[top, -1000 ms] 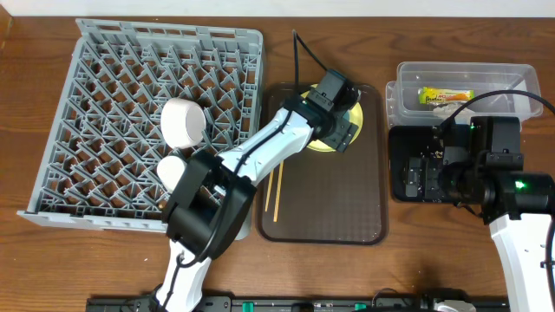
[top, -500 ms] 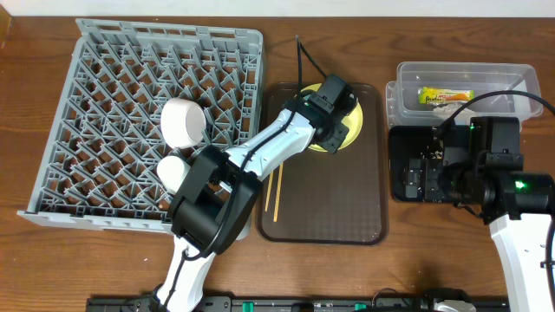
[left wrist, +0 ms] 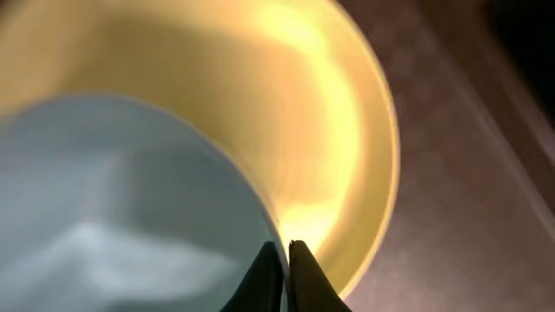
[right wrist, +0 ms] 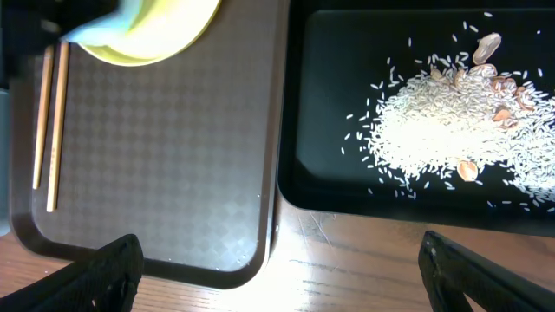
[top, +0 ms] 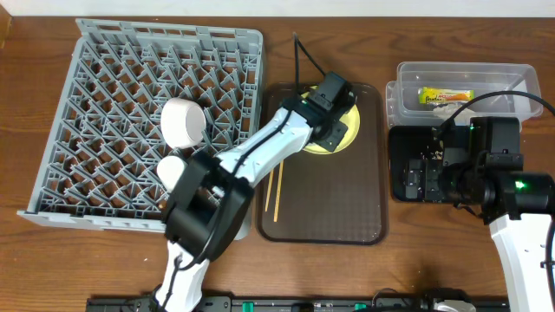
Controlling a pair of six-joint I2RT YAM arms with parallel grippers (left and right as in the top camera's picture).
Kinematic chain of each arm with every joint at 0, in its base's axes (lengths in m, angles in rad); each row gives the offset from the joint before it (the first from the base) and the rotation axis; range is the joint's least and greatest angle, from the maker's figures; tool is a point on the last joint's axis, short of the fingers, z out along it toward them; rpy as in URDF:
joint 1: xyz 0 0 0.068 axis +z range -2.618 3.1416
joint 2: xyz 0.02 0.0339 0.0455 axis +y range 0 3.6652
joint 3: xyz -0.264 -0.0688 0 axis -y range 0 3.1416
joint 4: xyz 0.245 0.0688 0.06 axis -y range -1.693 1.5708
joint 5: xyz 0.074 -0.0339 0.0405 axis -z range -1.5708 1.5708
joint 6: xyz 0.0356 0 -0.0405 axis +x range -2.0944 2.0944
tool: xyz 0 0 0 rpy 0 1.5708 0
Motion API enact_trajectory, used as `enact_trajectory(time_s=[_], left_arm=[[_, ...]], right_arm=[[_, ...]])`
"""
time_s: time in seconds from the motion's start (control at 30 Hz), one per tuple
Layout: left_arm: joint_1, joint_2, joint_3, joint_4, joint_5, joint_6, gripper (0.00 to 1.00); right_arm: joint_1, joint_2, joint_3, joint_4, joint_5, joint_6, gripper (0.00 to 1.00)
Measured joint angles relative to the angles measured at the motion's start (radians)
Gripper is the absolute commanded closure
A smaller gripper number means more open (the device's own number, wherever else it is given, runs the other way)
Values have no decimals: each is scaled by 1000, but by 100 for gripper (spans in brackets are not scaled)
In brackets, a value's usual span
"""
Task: Sort waste into correct bins and load items into the dishwasher
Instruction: 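Reach the left gripper to the blue bowl and grasp its rim, then carry the blue bowl with the left gripper into the dish rack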
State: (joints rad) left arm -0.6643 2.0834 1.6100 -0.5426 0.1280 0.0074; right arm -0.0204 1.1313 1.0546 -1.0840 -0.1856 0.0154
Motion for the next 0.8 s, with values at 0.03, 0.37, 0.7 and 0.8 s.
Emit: enact_trajectory(time_s=[0.03,0.37,0.7,0.8], left_arm=[[1,-25,0,-2,3,-2,94],[172,-360,0,-24,80,-3,94],[559,-354,0,-23,605,-6,94],[659,-325,0,-15,760,-7,94]], right_arm=[[0,0,0,0,0,0,1],[0,0,0,4,0,0,1],[0,0,0,4,0,0,1],[0,0,0,4,0,0,1]])
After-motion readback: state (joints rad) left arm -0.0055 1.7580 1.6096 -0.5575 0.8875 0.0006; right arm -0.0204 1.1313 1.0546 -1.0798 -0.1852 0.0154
